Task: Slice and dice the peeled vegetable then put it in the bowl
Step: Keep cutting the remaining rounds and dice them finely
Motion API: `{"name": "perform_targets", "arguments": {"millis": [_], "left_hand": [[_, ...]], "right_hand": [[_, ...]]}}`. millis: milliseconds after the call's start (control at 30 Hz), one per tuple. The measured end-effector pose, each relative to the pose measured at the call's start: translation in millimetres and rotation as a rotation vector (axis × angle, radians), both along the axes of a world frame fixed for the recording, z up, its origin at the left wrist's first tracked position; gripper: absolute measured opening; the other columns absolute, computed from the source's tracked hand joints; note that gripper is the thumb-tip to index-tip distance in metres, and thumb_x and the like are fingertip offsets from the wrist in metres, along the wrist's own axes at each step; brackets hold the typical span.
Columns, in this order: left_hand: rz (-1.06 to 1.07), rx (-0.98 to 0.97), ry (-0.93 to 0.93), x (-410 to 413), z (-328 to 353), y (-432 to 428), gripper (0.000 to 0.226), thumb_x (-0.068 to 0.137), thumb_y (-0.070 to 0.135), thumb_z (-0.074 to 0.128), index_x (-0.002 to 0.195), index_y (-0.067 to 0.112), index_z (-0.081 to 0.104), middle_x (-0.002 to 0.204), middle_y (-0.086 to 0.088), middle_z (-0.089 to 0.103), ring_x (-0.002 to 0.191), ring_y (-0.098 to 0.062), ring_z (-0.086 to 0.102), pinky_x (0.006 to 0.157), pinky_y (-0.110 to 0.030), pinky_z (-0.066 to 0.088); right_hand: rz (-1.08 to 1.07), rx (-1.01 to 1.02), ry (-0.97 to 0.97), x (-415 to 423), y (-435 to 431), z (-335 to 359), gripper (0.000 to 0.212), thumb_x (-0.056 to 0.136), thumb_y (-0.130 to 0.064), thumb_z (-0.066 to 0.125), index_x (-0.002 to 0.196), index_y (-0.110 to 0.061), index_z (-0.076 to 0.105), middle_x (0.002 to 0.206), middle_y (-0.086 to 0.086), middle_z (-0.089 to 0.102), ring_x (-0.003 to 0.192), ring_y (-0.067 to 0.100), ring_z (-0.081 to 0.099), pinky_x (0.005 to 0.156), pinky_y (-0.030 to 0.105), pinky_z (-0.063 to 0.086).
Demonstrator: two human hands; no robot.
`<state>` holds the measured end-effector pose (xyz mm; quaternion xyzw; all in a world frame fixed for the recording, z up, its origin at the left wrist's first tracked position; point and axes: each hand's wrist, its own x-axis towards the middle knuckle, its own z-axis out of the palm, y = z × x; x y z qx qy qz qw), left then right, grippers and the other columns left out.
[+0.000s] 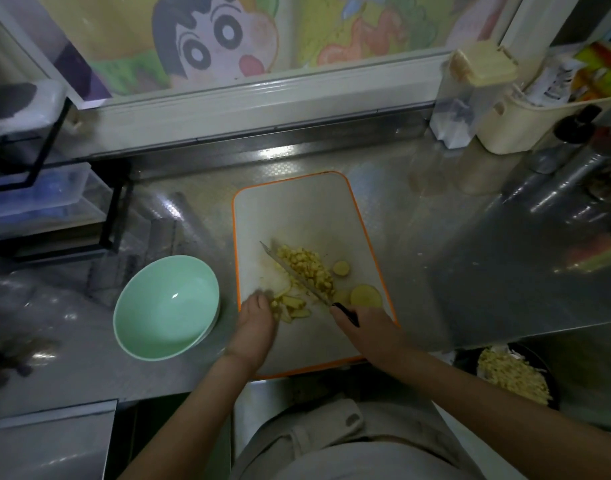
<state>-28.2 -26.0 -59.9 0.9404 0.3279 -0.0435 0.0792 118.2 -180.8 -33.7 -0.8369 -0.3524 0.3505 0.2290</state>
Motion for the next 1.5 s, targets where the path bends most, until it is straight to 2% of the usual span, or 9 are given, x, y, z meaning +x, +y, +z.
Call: {"name": "perform_targets", "arguments": {"millis": [100, 200, 333, 533, 900, 1000, 1133, 1300, 1500], "left_hand": [[-0.043, -0.062, -0.042, 10, 0, 1, 0.047, 0.048, -0.015, 0.070, 0.086, 0.005, 0.052, 0.082, -0.018, 0.052, 0.071, -0.034, 0.058, 0.062, -0.036, 0.051], [-0.110, -0.090, -0.026, 24, 5, -1, 0.028, 0.077, -0.005, 0.056, 0.104, 0.002, 0.051, 0.105, -0.020, 0.049, 0.095, -0.036, 0.049, 0.080, -0.039, 0.041], [-0.172, -0.021, 0.099, 28, -1, -3, 0.039, 0.086, 0.022, 0.052, 0.120, 0.006, 0.042, 0.119, -0.014, 0.041, 0.108, -0.032, 0.040, 0.088, -0.034, 0.031], [-0.250, 0.092, 0.095, 21, -6, -1, 0.048, 0.060, 0.038, 0.070, 0.096, 0.008, 0.058, 0.089, -0.012, 0.055, 0.077, -0.032, 0.056, 0.067, -0.040, 0.047], [-0.144, 0.202, 0.049, 21, -25, -13, 0.039, 0.050, 0.020, 0.086, 0.080, 0.010, 0.062, 0.072, -0.008, 0.057, 0.062, -0.024, 0.055, 0.055, -0.031, 0.045], [-0.089, 0.162, 0.013, 19, -24, -17, 0.031, 0.064, 0.033, 0.077, 0.078, 0.012, 0.060, 0.072, -0.007, 0.056, 0.065, -0.024, 0.054, 0.057, -0.032, 0.045], [0.007, 0.129, -0.080, 23, -7, -10, 0.030, 0.079, 0.037, 0.040, 0.080, 0.013, 0.057, 0.075, -0.007, 0.055, 0.067, -0.026, 0.054, 0.059, -0.033, 0.044], [0.179, -0.010, 0.101, 29, -6, 18, 0.035, 0.092, 0.029, 0.046, 0.120, 0.009, 0.046, 0.122, -0.012, 0.046, 0.115, -0.031, 0.041, 0.091, -0.037, 0.032], [0.134, -0.061, 0.070, 31, -12, 28, 0.030, 0.090, 0.033, 0.052, 0.115, 0.015, 0.051, 0.121, -0.009, 0.048, 0.115, -0.028, 0.040, 0.091, -0.034, 0.030]], "right_hand": [[-0.006, 0.022, -0.001, 2, -3, -2, 0.050, 0.094, -0.054, 0.040, 0.065, -0.014, 0.048, 0.057, 0.000, 0.044, 0.051, 0.014, 0.044, 0.050, 0.028, 0.031], [0.005, 0.044, 0.010, 3, -5, 1, 0.048, 0.096, -0.050, 0.040, 0.060, -0.019, 0.040, 0.054, -0.002, 0.040, 0.047, 0.011, 0.039, 0.048, 0.027, 0.027], [-0.001, 0.067, 0.021, 5, -6, -3, 0.048, 0.096, -0.048, 0.041, 0.058, -0.019, 0.039, 0.052, -0.001, 0.039, 0.046, 0.013, 0.038, 0.049, 0.028, 0.026], [-0.018, 0.084, 0.018, 5, -9, -7, 0.047, 0.096, -0.048, 0.041, 0.058, -0.020, 0.039, 0.052, -0.002, 0.038, 0.046, 0.013, 0.036, 0.048, 0.029, 0.025], [-0.044, 0.025, 0.000, 5, -4, -8, 0.053, 0.092, -0.059, 0.038, 0.070, -0.014, 0.056, 0.067, 0.006, 0.058, 0.064, 0.024, 0.058, 0.059, 0.036, 0.045], [-0.049, 0.022, -0.014, 5, -2, -12, 0.055, 0.092, -0.059, 0.038, 0.072, -0.012, 0.057, 0.067, 0.006, 0.058, 0.067, 0.025, 0.060, 0.058, 0.033, 0.042], [-0.042, 0.021, -0.016, 6, 2, -17, 0.059, 0.088, -0.065, 0.034, 0.069, -0.013, 0.054, 0.065, 0.006, 0.055, 0.066, 0.027, 0.059, 0.060, 0.038, 0.044], [-0.026, 0.014, -0.025, 7, 3, -18, 0.055, 0.092, -0.060, 0.037, 0.069, -0.012, 0.053, 0.063, 0.006, 0.053, 0.064, 0.026, 0.056, 0.057, 0.037, 0.041], [-0.032, 0.025, -0.063, 4, 1, -22, 0.052, 0.090, -0.062, 0.036, 0.063, -0.019, 0.048, 0.057, -0.002, 0.046, 0.056, 0.018, 0.049, 0.054, 0.031, 0.035]]}}
